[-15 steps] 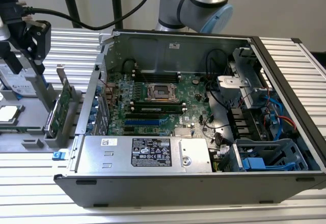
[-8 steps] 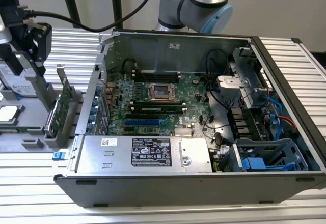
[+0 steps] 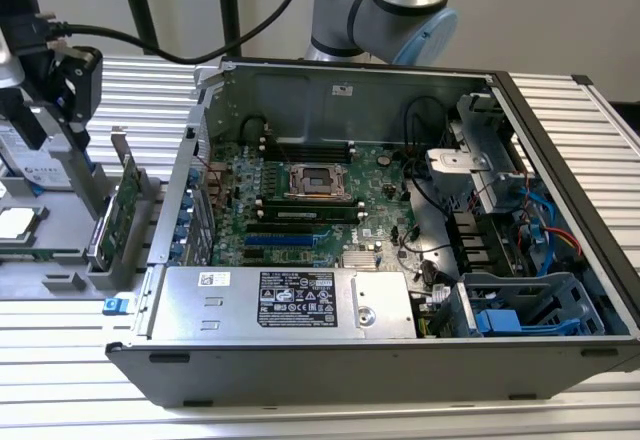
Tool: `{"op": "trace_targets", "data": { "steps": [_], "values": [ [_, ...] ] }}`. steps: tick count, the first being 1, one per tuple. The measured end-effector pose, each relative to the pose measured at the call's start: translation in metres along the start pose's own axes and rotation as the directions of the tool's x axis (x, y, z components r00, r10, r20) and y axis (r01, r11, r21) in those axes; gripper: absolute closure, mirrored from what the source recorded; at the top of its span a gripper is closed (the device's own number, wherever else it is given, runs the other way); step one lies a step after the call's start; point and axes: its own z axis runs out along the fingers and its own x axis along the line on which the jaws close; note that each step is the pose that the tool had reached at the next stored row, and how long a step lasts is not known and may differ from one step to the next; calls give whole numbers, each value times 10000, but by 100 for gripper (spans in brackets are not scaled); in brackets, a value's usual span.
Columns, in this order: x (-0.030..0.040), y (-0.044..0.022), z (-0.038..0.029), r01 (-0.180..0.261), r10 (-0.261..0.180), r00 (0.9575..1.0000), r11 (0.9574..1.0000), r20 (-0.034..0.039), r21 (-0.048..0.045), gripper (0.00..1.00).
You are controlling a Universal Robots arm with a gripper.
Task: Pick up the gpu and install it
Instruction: 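Pick up the gpu and move the gpu toward the slot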
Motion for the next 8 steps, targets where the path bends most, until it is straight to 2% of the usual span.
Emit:
{"op": "trace_targets", "data": {
  "steps": [8],
  "values": [
    [1, -2, 35, 0, 0, 10000, 10000, 0, 0, 0]
  ]
}}
